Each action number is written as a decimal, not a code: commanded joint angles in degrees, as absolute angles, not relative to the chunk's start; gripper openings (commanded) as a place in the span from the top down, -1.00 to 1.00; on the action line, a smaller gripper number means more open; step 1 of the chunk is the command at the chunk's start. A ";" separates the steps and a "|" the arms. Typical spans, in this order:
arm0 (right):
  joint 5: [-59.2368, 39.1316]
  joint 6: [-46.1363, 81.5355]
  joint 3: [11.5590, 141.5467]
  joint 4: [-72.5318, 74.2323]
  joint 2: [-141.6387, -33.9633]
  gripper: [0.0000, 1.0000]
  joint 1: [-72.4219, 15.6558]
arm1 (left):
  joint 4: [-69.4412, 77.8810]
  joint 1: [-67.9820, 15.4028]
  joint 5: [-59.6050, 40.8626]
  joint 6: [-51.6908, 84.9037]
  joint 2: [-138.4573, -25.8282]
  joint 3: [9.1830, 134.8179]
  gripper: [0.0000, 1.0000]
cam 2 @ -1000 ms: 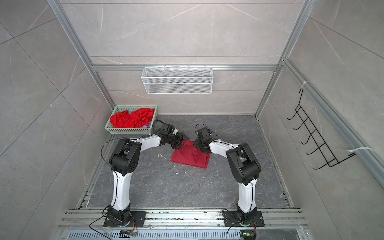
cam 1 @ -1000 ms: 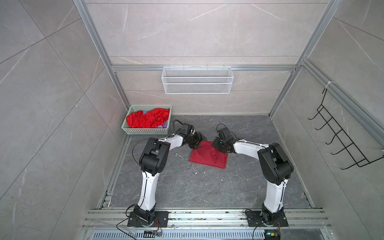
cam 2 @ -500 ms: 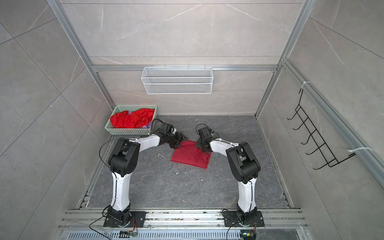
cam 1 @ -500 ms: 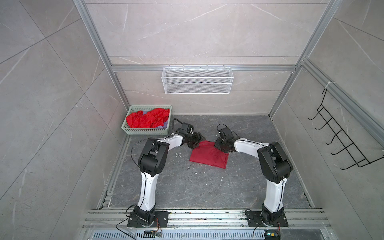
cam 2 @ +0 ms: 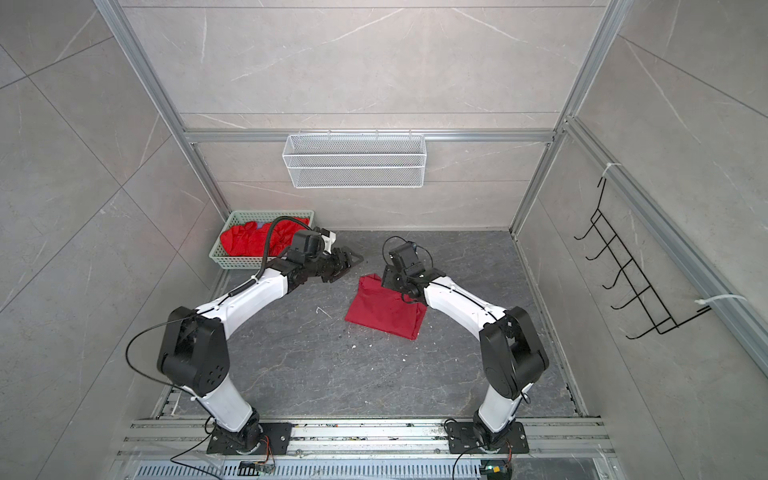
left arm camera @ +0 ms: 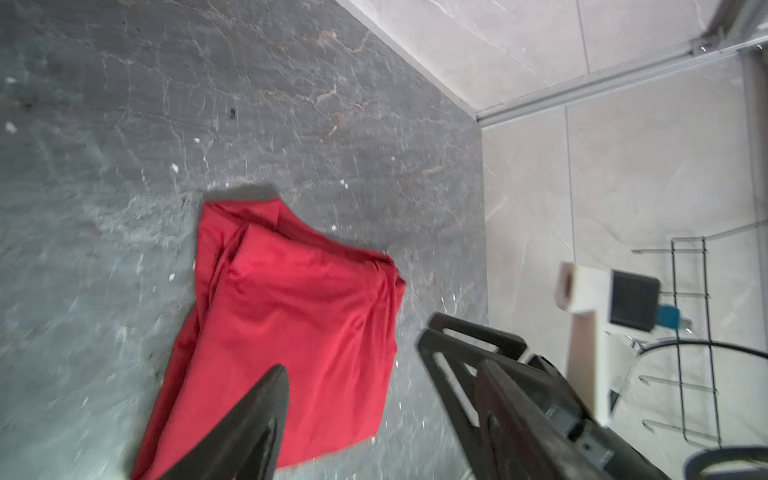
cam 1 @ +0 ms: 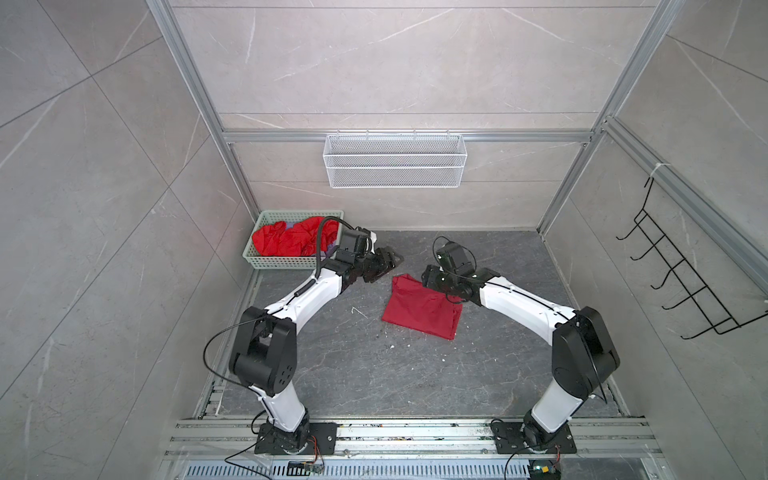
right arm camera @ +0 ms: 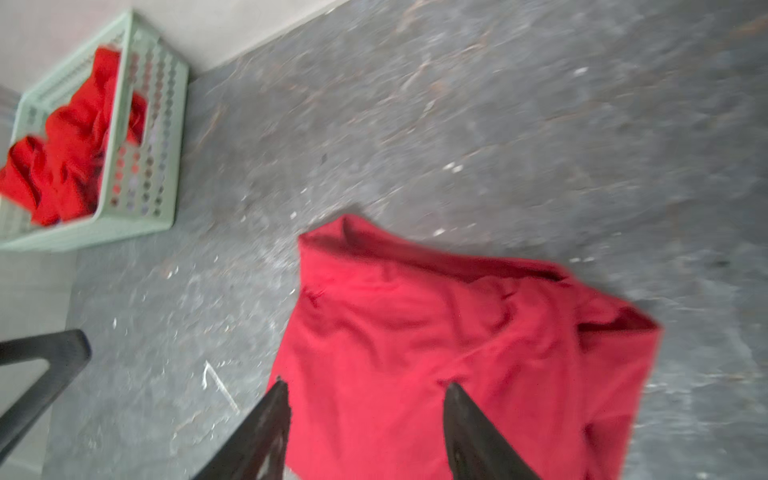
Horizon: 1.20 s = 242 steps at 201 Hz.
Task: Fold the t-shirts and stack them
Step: 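Drag the shirt to the near corner with right gripper while left arm withdraws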
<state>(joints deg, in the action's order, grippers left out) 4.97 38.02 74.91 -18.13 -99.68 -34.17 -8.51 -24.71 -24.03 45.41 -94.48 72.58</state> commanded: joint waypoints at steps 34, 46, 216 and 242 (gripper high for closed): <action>6.05 36.36 79.62 -23.93 -109.21 -0.56 -36.19 | -10.37 -24.52 -17.40 42.96 -78.95 57.43 -0.55; 5.08 36.75 80.76 -24.61 -111.55 -0.56 -36.20 | -10.15 -24.52 -14.28 43.60 -74.81 54.17 -0.59; 4.76 45.47 62.10 -26.62 -103.08 -0.55 -14.21 | -12.02 -24.46 -1.43 45.85 -63.48 48.43 -0.82; 3.57 44.27 56.83 -26.92 -97.03 -0.55 -6.11 | -10.84 -24.48 -2.08 46.20 -64.52 48.68 -0.82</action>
<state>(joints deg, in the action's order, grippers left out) 4.12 45.23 61.39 -21.87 -101.65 -11.09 -12.19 -24.71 -2.46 45.41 -63.64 47.33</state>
